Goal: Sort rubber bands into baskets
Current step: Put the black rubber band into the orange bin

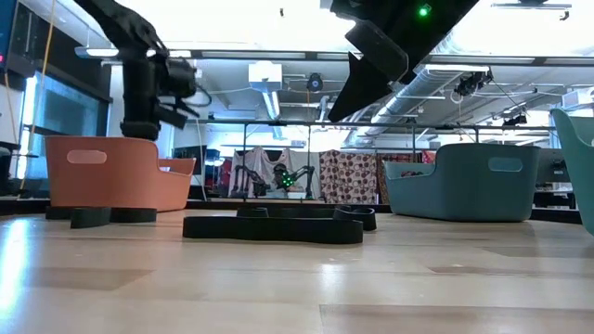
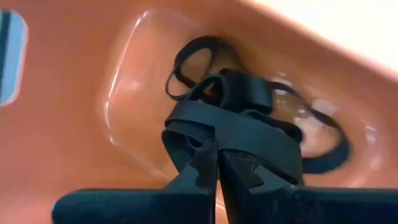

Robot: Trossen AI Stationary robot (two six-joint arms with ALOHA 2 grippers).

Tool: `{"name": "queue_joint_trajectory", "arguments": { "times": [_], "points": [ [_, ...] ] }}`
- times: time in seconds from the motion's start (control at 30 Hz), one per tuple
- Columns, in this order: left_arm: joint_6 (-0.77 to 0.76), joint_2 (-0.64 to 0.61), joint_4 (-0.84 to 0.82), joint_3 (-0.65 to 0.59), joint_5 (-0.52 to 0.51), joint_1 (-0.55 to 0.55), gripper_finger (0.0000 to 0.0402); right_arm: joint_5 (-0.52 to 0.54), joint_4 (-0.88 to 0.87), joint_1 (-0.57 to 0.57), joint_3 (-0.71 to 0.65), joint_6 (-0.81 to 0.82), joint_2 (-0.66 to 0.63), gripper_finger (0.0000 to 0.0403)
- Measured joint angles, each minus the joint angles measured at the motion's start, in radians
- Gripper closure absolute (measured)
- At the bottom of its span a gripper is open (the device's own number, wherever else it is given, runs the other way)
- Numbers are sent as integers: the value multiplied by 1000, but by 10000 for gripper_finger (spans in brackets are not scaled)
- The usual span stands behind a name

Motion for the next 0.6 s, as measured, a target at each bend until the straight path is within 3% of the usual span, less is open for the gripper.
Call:
{"name": "queue_joint_trajectory", "arguments": {
  "times": [0.3, 0.6],
  "points": [
    [-67, 115, 37, 0, -69, 70, 392, -9, 0, 0, 0, 0, 0, 403],
    [-117, -6, 28, 0, -55, -5, 314, -54, 17, -12, -1, 42, 0, 402]
  ]
}}
